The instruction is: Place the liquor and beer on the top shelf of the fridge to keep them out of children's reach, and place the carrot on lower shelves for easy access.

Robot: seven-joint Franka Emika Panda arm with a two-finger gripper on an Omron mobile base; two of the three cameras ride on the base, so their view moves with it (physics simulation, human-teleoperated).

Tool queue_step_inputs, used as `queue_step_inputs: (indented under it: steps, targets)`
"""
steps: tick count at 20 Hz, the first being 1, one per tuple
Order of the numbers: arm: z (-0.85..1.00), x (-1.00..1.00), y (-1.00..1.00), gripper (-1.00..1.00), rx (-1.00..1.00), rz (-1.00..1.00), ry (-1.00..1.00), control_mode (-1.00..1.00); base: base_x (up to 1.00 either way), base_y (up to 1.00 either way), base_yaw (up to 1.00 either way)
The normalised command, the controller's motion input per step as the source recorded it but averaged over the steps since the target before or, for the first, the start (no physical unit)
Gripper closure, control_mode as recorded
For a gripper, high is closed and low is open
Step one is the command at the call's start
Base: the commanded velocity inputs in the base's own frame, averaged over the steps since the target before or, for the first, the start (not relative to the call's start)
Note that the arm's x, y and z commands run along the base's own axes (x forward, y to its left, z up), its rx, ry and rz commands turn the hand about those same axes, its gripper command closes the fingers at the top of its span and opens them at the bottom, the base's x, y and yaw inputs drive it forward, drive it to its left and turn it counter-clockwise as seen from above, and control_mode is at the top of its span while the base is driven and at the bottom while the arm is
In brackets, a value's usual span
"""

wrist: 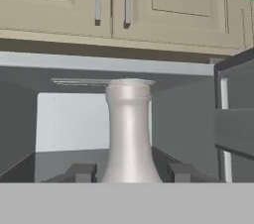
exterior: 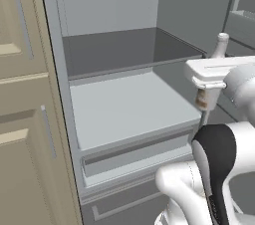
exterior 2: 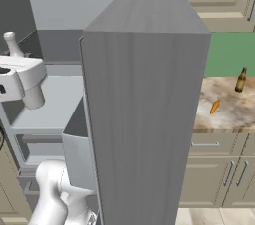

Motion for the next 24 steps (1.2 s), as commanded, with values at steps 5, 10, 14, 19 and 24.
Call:
queue_step_inputs:
  steps: [5,10,14,19,24]
  targets:
    - [0.6,0.22,0.19,1.0,0.0,-0.01,-0.08,-1.0,0.0,0.0,0.0]
    - [0.33,0.41,0.09,1.0,0.0,-0.07,0.09,-1.0,0.0,0.0,0.0]
    - [0.02,0.39,0.01,1.0,0.0,-0.05,0.06,-1.0,0.0,0.0,0.0]
    - [-0.12,0.36,0.0,1.0,0.0,-0.01,0.0,-1.0,0.0,0.0,0.0]
    - [-0.21,0.35,0.0,1.0,0.06,0.0,-0.02,-1.0,0.0,0.0,0.0]
